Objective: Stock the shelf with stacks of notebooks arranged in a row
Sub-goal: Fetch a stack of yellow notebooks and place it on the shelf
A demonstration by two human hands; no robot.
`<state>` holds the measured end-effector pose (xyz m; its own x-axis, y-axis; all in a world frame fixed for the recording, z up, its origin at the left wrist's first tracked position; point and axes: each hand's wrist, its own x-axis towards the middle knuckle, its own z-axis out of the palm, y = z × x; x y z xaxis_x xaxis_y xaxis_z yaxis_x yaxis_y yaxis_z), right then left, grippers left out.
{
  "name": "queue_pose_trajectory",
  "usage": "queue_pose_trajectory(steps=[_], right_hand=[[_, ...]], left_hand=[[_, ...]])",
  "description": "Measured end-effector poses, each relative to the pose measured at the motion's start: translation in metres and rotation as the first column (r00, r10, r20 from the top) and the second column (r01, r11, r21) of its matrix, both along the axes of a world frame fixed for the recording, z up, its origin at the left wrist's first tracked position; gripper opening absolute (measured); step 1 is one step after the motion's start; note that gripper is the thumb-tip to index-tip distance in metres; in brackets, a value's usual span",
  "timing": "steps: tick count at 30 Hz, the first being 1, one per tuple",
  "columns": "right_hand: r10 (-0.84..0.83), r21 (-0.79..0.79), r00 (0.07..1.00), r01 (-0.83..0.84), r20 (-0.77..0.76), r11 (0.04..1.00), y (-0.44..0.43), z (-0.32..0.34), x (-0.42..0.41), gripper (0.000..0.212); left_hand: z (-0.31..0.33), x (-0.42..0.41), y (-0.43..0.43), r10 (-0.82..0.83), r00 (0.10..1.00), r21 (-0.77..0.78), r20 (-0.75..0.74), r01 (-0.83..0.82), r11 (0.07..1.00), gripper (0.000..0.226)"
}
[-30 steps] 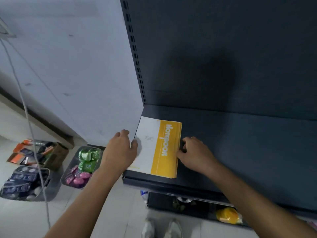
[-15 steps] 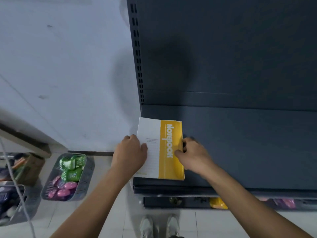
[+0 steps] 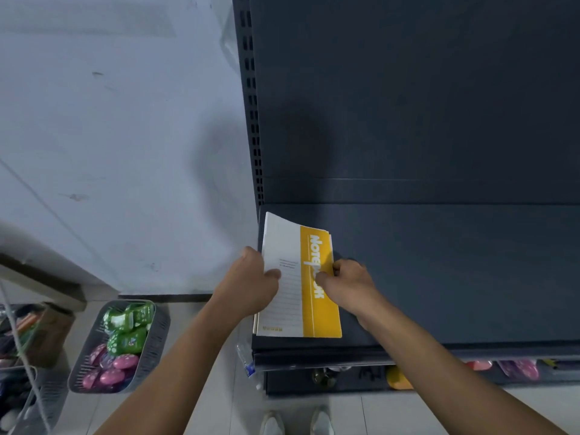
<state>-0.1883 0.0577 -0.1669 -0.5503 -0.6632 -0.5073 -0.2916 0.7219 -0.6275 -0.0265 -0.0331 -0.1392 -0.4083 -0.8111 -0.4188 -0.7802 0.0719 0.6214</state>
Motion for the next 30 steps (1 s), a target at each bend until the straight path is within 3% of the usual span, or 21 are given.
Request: queue_pose_trajectory(steps=[3, 8, 11, 17, 23, 30], right_hand=[[-0.033, -0.019, 0.999, 0.033, 0.037, 0.999, 0.007, 0.000, -0.006, 0.053], [-0.133, -0.089, 0.987, 0.140, 0.088, 0.986, 0.017, 0.020, -0.007, 0.027], [-0.164, -0.151, 0.982, 0.177, 0.098, 0.973, 0.024, 0.025, -0.012, 0.033], [-0.181, -0.223, 0.983, 0.176, -0.001, 0.959, 0.038, 0.041, -0.016, 0.036], [-0.219, -0.263, 0.973, 0.193, -0.075, 0.945, 0.057, 0.056, -0.023, 0.032], [-0.245, -0.253, 0.962, 0.208, -0.122, 0.945, 0.074, 0.064, -0.031, 0.029]], left_hand=[[0.007, -0.003, -0.001, -0.008, 0.998, -0.021, -0.068, 0.007, 1.000, 0.027], [0.011, -0.007, 0.003, -0.012, 0.987, -0.033, -0.157, 0.007, 0.999, 0.026], [0.012, -0.008, 0.003, -0.025, 0.981, -0.036, -0.190, 0.019, 0.999, 0.025], [0.019, -0.019, 0.007, -0.143, 0.986, -0.188, -0.086, 0.125, 0.974, 0.037], [0.035, -0.038, 0.015, -0.219, 0.976, -0.343, 0.013, 0.210, 0.916, 0.032], [0.036, -0.050, 0.028, -0.210, 0.978, -0.334, -0.002, 0.197, 0.922, 0.030]])
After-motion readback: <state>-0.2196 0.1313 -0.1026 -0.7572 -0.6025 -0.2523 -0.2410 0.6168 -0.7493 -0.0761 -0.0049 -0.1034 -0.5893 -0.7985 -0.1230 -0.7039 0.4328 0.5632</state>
